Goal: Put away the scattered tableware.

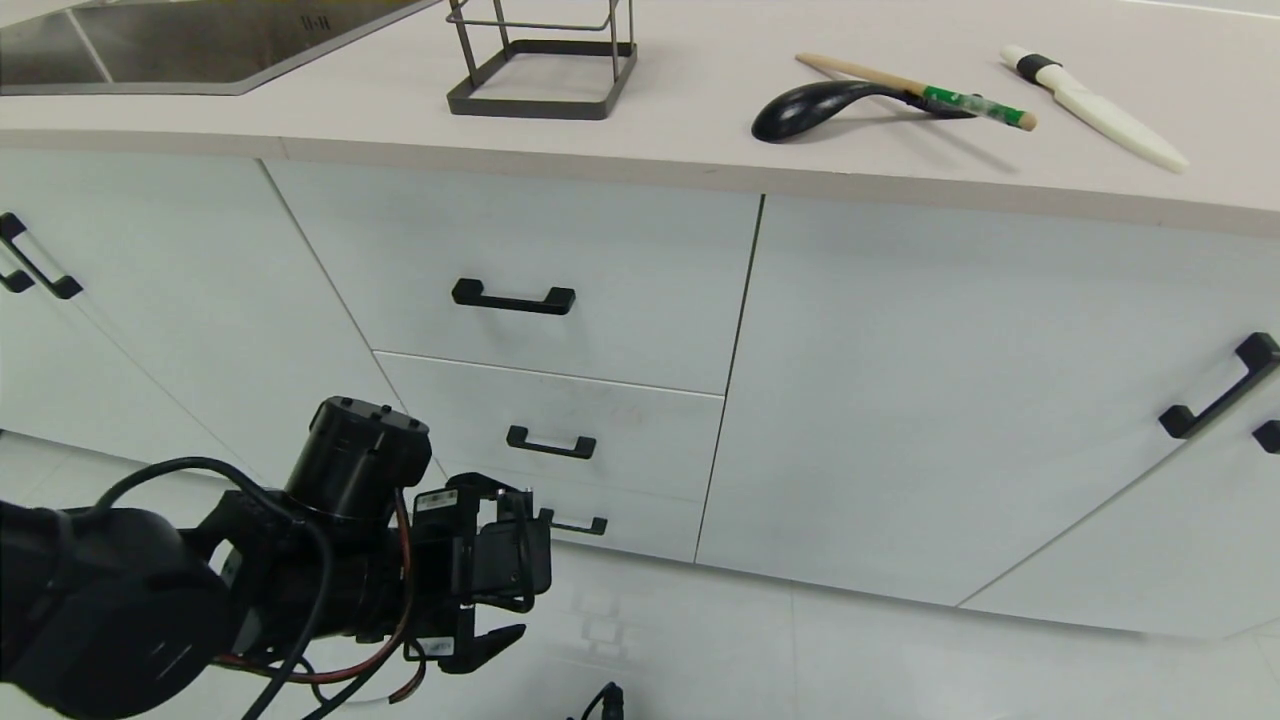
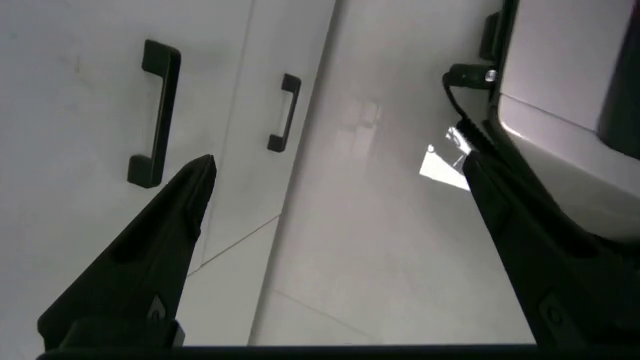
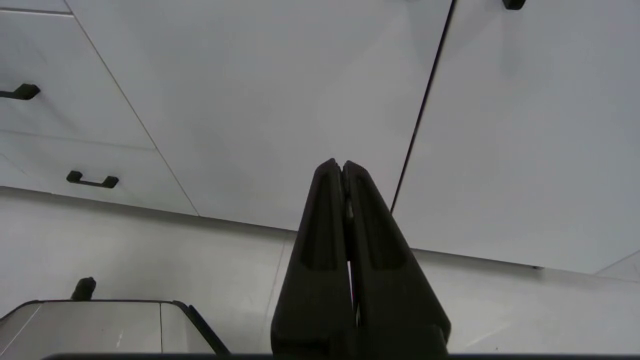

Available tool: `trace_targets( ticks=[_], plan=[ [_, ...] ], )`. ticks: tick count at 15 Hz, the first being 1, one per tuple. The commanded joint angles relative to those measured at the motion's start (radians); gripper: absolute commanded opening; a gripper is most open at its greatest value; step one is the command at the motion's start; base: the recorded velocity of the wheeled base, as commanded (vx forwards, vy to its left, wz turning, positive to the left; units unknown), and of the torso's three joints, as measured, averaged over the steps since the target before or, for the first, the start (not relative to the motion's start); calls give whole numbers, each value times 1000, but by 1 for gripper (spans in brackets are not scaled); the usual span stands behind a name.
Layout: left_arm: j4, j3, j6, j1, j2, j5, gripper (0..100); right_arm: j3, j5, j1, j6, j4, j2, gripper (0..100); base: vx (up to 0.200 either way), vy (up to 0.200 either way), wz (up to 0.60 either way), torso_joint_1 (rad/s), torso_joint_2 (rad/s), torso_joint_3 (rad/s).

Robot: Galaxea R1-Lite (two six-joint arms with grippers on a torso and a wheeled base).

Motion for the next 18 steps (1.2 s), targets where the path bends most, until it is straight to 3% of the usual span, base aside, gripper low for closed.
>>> trace_targets(
  ticks=[1, 4, 11, 14, 18],
  plan=[
    [-26, -33, -1, -2, 80, 21, 100, 0, 0, 0, 0, 0, 2, 0, 0, 0, 0, 0, 0, 0],
    [-87, -85, 8, -1, 155, 29, 100, 0, 0, 0, 0, 0, 2, 0, 0, 0, 0, 0, 0, 0],
    [-92, -130, 13, 30, 203, 38, 100, 0, 0, 0, 0, 1, 2, 0, 0, 0, 0, 0, 0, 0],
    [-90, -194, 125, 76, 244, 27, 100, 0, 0, 0, 0, 1, 2, 0, 0, 0, 0, 0, 0, 0],
    [-90, -213, 125, 76, 264, 13, 100, 0, 0, 0, 0, 1, 2, 0, 0, 0, 0, 0, 0, 0]
  ],
)
